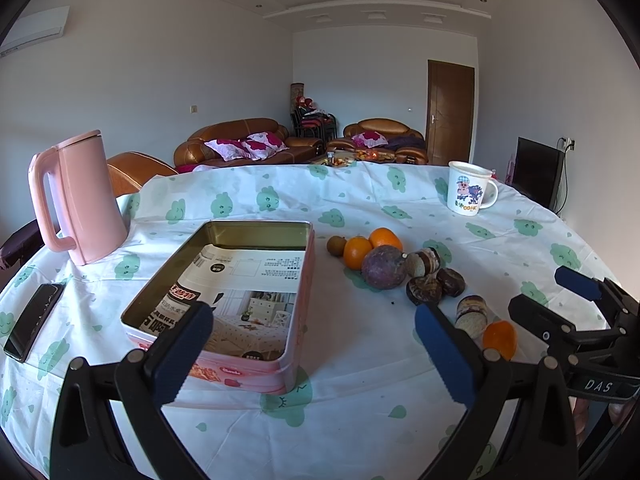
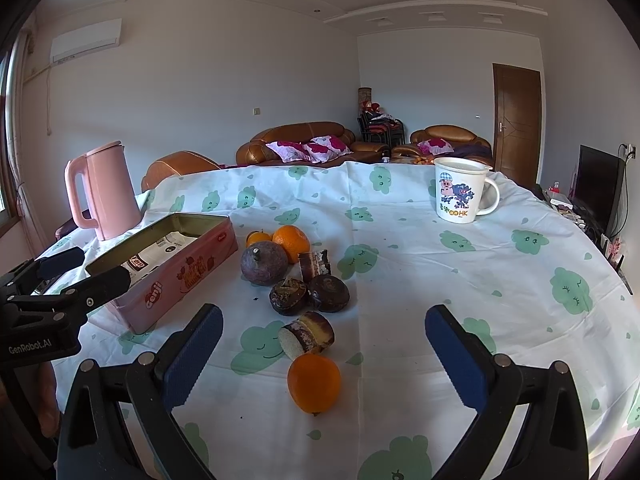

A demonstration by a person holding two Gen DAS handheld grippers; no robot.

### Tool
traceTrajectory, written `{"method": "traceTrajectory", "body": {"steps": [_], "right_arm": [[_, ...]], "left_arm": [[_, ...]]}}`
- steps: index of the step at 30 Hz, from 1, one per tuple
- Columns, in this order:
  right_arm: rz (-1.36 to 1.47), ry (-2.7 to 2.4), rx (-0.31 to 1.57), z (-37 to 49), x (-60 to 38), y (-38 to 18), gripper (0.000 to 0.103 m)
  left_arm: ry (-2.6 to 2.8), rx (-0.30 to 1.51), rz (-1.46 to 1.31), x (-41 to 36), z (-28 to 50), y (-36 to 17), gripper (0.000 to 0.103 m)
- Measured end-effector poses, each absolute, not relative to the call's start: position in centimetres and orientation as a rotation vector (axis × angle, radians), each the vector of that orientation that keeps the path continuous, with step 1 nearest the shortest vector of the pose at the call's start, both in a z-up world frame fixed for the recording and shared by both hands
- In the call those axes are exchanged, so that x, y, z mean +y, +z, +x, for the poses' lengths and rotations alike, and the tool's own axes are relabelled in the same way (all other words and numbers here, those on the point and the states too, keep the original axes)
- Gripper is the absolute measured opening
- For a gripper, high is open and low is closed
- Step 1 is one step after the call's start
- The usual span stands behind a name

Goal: Organize fruits

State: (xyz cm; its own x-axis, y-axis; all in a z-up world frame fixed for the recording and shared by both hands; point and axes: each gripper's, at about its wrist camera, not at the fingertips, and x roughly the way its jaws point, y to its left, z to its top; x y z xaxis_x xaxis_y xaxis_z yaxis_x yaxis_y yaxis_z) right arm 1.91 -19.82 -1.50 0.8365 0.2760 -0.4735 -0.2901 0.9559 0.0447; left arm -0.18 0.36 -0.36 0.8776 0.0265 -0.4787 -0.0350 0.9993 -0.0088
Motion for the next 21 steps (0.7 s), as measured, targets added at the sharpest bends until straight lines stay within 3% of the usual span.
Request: {"method": "traceTrajectory", "body": {"steps": [21], "right_arm": [[-0.073,0.289,0.550,2.1,-20.6,-3.2,0.102]], "left_arm": [[0.026,0.528,-0.009,-0.7,0.8,-1.7,0.103]]}}
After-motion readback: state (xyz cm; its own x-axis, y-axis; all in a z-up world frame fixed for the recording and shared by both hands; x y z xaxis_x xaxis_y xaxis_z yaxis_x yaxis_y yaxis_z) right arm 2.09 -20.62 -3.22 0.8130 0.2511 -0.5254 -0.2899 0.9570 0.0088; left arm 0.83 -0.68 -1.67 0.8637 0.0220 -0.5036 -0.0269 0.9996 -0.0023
